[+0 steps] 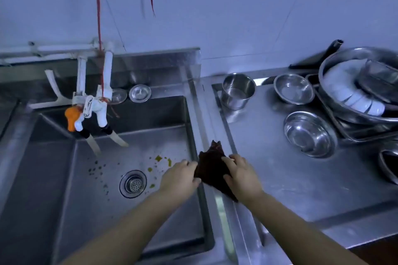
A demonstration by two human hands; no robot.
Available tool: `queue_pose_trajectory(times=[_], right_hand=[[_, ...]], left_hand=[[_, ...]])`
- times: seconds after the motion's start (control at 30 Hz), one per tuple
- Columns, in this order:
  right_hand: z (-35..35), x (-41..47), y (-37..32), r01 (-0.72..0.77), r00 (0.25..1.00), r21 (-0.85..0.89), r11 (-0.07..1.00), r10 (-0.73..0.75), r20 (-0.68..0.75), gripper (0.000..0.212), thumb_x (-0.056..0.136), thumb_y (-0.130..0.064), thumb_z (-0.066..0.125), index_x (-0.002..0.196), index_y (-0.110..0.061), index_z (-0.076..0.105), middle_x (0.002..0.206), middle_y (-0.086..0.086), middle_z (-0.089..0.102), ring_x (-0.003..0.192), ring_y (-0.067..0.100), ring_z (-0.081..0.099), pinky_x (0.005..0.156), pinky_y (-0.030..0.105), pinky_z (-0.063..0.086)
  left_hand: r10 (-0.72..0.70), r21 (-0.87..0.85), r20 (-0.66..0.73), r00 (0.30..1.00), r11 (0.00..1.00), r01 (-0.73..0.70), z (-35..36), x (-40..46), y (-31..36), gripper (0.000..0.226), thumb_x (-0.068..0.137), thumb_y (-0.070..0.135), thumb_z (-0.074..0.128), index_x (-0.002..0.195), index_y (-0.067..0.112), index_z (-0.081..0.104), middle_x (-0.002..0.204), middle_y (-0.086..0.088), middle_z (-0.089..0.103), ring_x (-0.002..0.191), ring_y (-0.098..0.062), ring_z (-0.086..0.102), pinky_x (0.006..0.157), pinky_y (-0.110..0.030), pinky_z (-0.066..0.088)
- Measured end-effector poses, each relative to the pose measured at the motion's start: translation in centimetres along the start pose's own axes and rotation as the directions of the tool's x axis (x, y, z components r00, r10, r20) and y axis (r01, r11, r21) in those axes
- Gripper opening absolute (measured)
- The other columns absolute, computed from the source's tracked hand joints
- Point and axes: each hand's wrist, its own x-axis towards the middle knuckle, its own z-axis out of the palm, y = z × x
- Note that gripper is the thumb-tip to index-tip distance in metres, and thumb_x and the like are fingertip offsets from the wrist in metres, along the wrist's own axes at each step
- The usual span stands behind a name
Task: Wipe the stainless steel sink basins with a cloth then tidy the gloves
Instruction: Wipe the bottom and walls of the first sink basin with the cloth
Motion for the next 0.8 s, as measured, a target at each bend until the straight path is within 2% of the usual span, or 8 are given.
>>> queue_pose_trajectory(times=[0.17,0.27,0.43,0.53,0.63,0.7,0.77,0.8], right_hand=[[1.7,1.0,1.4,0.023,0.999,0.133,0.991,-0.029,0.039,0.060,0.094,-0.021,0.048,0.148,-0.021,0.024,0.141,0.004,0.037,0.121,0.023,0.045,0.093,0.032,0.043],[2.3,0.9,1.7,0.053,0.998,0.207,0.977,-0.057,0.010,0.062,0.093,-0.020,0.052,0.148,-0.020,0.024,0.138,0.004,0.040,0.117,0.022,0.047,0.088,0.027,0.043],[2.2,1.2,1.6,0.030,0.999,0.276,0.961,-0.039,0.024,0.090,0.083,-0.027,0.066,0.150,-0.023,0.007,0.145,0.001,0.024,0.113,0.021,0.052,0.071,0.021,0.043],[1.8,1.8,0.4,0.023,0.997,0.127,0.992,-0.033,0.075,0.104,0.075,-0.038,0.071,0.150,-0.023,0.001,0.144,0.002,0.024,0.121,0.022,0.045,0.085,0.027,0.044],[1.5,2.2,-2.6,0.094,0.993,-0.092,0.991,-0.086,0.082,0.094,0.071,-0.036,0.072,0.147,-0.013,0.022,0.126,0.007,0.044,0.112,0.026,0.049,0.093,0.035,0.041],[2.1,2.1,-4.9,0.230,0.971,-0.194,0.954,-0.239,-0.028,0.065,0.054,-0.025,0.081,0.113,-0.008,0.061,0.092,0.007,0.062,0.083,0.028,0.062,0.072,0.035,0.049],[2.9,2.0,-7.1,0.339,0.919,-0.242,0.909,-0.375,-0.122,0.035,0.038,-0.017,0.084,0.066,-0.013,0.065,0.060,0.002,0.058,0.059,0.025,0.058,0.057,0.029,0.046],[3.4,2.0,-8.1,0.379,0.899,-0.253,0.890,-0.419,-0.127,0.032,0.036,-0.017,0.083,0.057,-0.015,0.060,0.055,0.001,0.056,0.057,0.024,0.057,0.058,0.028,0.045]], left_hand=[[-0.133,-0.381,0.032,0.991,0.915,0.136,2.9,3.0,1.6,0.074,0.092,0.032,0.055,0.149,0.013,0.012,0.148,-0.010,0.032,0.130,-0.025,0.039,0.103,-0.034,0.037],[-0.208,-0.461,-0.003,0.978,0.868,0.183,4.3,3.6,1.8,0.076,0.087,0.026,0.063,0.145,0.013,0.016,0.144,-0.011,0.037,0.122,-0.025,0.049,0.098,-0.035,0.044],[-0.264,-0.474,0.003,0.965,0.849,0.234,4.4,2.6,0.5,0.039,0.078,0.023,0.068,0.111,0.016,0.048,0.099,0.000,0.062,0.087,-0.019,0.061,0.069,-0.032,0.050],[-0.200,-0.515,-0.026,0.980,0.842,0.158,4.2,1.1,-0.7,0.016,0.074,0.015,0.065,0.083,0.023,0.054,0.081,0.006,0.056,0.075,-0.013,0.055,0.056,-0.019,0.040],[-0.153,-0.543,-0.084,0.985,0.836,0.083,4.1,-0.8,-2.4,0.038,0.071,0.007,0.063,0.061,0.035,0.039,0.073,0.011,0.046,0.063,-0.003,0.046,0.054,-0.013,0.035],[-0.172,-0.586,-0.117,0.978,0.807,0.071,4.1,-2.2,-4.1,0.040,0.071,0.004,0.062,0.059,0.034,0.039,0.073,0.010,0.047,0.063,0.000,0.047,0.056,-0.011,0.034],[-0.235,-0.637,-0.130,0.963,0.765,0.101,4.4,-3.5,-6.3,0.039,0.071,0.002,0.063,0.061,0.033,0.042,0.071,0.009,0.050,0.063,0.003,0.048,0.056,-0.010,0.035],[-0.272,-0.661,-0.122,0.955,0.739,0.126,4.6,-4.0,-7.6,0.038,0.071,0.001,0.064,0.063,0.032,0.044,0.068,0.009,0.052,0.062,0.003,0.048,0.055,-0.010,0.035]])
